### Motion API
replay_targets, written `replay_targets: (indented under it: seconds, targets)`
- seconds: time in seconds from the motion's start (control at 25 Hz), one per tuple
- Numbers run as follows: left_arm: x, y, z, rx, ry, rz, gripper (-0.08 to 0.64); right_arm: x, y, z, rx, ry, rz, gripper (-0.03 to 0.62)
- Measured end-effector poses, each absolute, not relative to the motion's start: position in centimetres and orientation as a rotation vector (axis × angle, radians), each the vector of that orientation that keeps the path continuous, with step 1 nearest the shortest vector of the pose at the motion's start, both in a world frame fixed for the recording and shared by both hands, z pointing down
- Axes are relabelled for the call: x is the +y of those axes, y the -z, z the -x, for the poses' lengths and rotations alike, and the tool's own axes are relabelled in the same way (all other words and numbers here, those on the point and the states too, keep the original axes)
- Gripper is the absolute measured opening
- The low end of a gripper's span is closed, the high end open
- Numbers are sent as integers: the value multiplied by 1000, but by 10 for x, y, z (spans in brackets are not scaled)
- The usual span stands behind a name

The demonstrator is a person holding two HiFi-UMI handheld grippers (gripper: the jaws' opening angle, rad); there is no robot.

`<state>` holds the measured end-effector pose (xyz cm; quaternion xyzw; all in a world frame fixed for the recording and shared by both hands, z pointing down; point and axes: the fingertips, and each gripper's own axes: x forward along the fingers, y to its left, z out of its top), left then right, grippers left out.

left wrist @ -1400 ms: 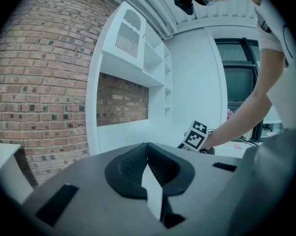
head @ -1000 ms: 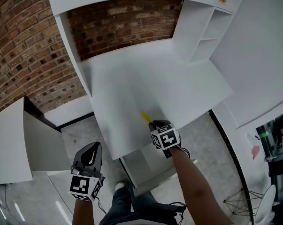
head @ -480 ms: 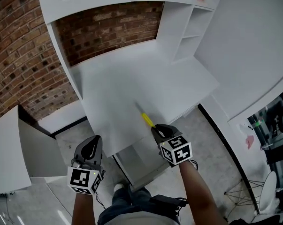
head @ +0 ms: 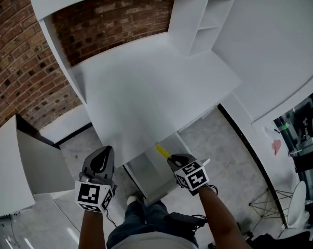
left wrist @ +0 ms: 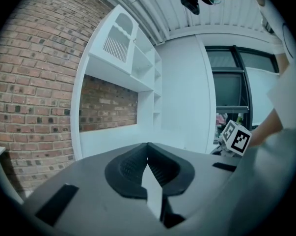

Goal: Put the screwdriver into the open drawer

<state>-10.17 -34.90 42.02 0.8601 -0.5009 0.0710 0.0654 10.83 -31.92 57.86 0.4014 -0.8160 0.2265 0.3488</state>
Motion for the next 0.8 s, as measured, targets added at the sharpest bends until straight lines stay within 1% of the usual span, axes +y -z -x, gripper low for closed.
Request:
replay_targets:
  seconds: [0.52, 0.8]
  targets:
    - [-352, -455, 95, -1472, -357, -2537, 14, -329, -712, -91, -1875, -765, -778, 77]
    - [-353, -466, 93, -1495, -405, -2529, 14, -339, -774, -91, -1770, -824, -745, 78]
